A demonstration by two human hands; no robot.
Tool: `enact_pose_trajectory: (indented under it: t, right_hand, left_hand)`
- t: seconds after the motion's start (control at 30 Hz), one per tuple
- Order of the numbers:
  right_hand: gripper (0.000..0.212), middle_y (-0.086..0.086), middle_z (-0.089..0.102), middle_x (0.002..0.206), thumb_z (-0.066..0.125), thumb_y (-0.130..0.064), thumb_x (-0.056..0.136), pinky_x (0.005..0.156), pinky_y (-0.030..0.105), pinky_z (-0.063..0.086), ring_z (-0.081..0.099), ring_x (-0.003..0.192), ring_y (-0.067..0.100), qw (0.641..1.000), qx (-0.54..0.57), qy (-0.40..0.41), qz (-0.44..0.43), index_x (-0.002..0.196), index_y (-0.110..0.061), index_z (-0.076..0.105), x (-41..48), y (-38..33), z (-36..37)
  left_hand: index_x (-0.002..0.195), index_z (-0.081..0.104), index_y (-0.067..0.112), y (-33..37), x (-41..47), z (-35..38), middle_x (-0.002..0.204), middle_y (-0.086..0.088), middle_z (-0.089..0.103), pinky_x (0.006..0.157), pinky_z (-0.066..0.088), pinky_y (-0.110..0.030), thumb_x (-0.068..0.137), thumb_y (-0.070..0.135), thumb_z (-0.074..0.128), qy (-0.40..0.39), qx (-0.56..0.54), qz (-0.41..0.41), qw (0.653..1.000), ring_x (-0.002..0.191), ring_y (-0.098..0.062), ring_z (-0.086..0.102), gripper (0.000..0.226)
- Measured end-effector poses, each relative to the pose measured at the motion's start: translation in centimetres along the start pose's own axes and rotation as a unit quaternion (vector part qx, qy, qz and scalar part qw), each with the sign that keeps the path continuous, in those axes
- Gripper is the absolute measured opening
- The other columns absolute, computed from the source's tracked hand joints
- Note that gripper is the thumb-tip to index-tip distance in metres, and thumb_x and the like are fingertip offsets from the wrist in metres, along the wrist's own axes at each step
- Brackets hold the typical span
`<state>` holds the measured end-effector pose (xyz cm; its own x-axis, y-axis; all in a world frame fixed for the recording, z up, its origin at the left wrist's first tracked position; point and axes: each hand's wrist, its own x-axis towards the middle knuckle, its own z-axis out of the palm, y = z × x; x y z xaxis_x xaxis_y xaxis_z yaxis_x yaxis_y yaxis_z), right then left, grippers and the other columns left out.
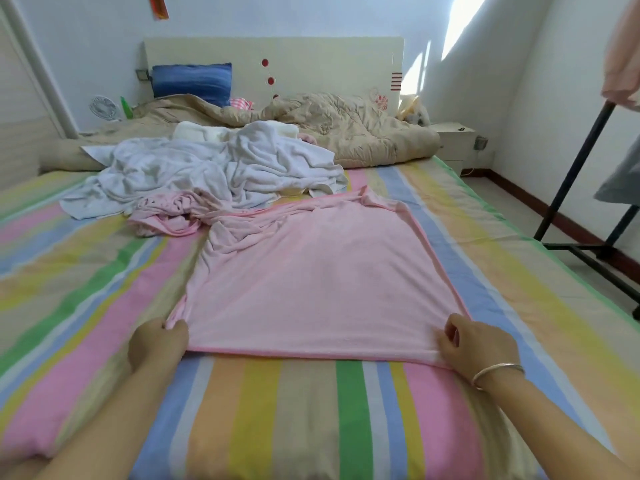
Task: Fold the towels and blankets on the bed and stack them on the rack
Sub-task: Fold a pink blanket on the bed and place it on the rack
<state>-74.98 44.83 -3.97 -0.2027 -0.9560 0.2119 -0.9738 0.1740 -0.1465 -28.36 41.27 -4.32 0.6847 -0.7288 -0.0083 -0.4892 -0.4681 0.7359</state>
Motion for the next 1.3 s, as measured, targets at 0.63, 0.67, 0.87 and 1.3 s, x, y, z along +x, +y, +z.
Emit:
enact_pose_trajectory:
  t: [0.63,0.67,0.87,1.3]
  right_hand:
    - [0.025,-0.007,0.062,0.069,0.051,-0.048,0.085,0.055,0.025,0.041,0.058,0.066,0.020,0.998,-0.047,0.024,0.030,0.074,-0.027,0.052,-9.4,5.6,-2.7]
    - [0.024,-0.008,0.062,0.070,0.051,-0.047,0.085,0.056,0.025,0.043,0.059,0.068,0.020,0.998,-0.039,0.021,0.035,0.073,-0.026,0.052,-9.6,5.8,-2.7]
    - [0.012,-0.007,0.066,0.087,0.052,-0.039,0.083,0.068,0.028,0.047,0.060,0.081,0.022,0.992,0.046,-0.025,0.116,0.079,-0.030,0.058,-10.1,5.2,-4.2]
    - [0.109,-0.004,-0.006,0.162,-0.027,-0.073,0.063,0.119,0.040,-0.010,-0.010,0.148,0.015,0.972,0.047,-0.128,-0.190,0.155,-0.023,0.002,-10.8,-10.1,1.3]
  left_hand:
    - [0.065,0.051,0.005,-3.9,-9.5,-3.3,0.084,-0.028,0.062,0.068,0.039,-0.038,0.084,0.011,0.059,0.005,0.047,0.040,0.998,0.077,-0.041,0.054,0.022]
    - [0.066,0.052,0.003,-4.0,-9.7,-3.3,0.081,-0.025,0.061,0.066,0.039,-0.037,0.084,0.012,0.059,0.004,0.051,0.042,0.998,0.074,-0.039,0.053,0.021]
    - [0.126,0.043,0.004,-3.7,-11.7,-3.0,0.123,-0.024,0.051,0.080,0.044,-0.049,0.081,0.012,0.066,0.056,0.117,0.104,0.986,0.102,-0.045,0.055,0.051]
    - [0.157,0.000,0.022,-1.6,-15.9,2.5,0.164,-0.002,-0.007,0.121,-0.004,-0.037,0.085,0.058,-0.010,-0.147,0.332,0.361,0.859,0.150,-0.016,-0.007,0.080]
